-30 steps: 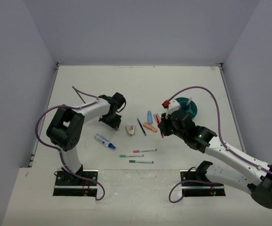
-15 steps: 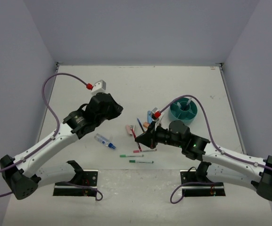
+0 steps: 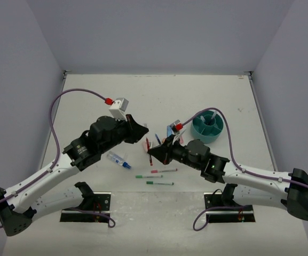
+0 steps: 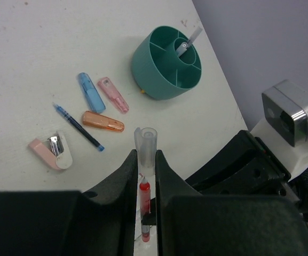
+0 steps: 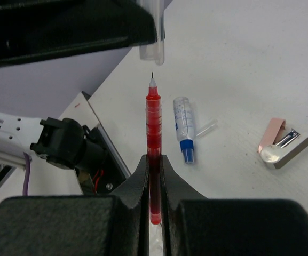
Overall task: Sort the stationery into containers
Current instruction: Close the pen cap on the pen.
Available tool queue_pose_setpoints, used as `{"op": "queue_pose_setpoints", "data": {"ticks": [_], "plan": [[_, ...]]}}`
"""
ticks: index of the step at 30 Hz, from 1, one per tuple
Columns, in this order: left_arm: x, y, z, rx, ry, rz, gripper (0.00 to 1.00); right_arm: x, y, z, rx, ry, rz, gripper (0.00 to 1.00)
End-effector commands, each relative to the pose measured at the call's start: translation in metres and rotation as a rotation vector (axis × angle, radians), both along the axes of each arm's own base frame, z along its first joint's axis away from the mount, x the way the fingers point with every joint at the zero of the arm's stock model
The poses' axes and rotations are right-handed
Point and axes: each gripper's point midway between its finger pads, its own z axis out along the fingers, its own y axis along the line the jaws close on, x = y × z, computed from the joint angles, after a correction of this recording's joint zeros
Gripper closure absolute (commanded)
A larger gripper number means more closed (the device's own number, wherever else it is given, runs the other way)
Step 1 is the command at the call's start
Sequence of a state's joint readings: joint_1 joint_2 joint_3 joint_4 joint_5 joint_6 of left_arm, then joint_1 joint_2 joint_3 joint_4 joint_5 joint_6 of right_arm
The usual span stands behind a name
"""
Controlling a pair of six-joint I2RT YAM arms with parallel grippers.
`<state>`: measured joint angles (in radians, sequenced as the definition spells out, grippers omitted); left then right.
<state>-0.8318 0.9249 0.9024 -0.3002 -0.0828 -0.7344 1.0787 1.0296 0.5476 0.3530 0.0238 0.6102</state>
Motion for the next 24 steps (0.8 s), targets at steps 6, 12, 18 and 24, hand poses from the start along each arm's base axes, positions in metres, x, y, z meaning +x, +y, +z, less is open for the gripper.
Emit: {"op": "queue_pose_setpoints", "data": {"ticks": [6,12,18,24], "plan": [[-0.004,-0.004,0.023,-0.051,-0.1,-0.048,1.0,0.012,-0.004,0.041,0.101,-0.068,-0.077,1.0],[-0.005,-0.006,0.023,-0.063,-0.104,-0.062,1.0,0.014,-0.002,0.046,0.094,-0.074,-0.076,1.0],[-0.004,-0.007,0.013,-0.048,-0.09,-0.063,1.0,0.013,-0.003,0.053,0.105,-0.079,-0.075,1.0],[-0.001,-0.008,0.001,-0.026,-0.075,-0.055,1.0,0.015,-0.005,0.055,0.105,-0.082,-0.089,1.0]]}}
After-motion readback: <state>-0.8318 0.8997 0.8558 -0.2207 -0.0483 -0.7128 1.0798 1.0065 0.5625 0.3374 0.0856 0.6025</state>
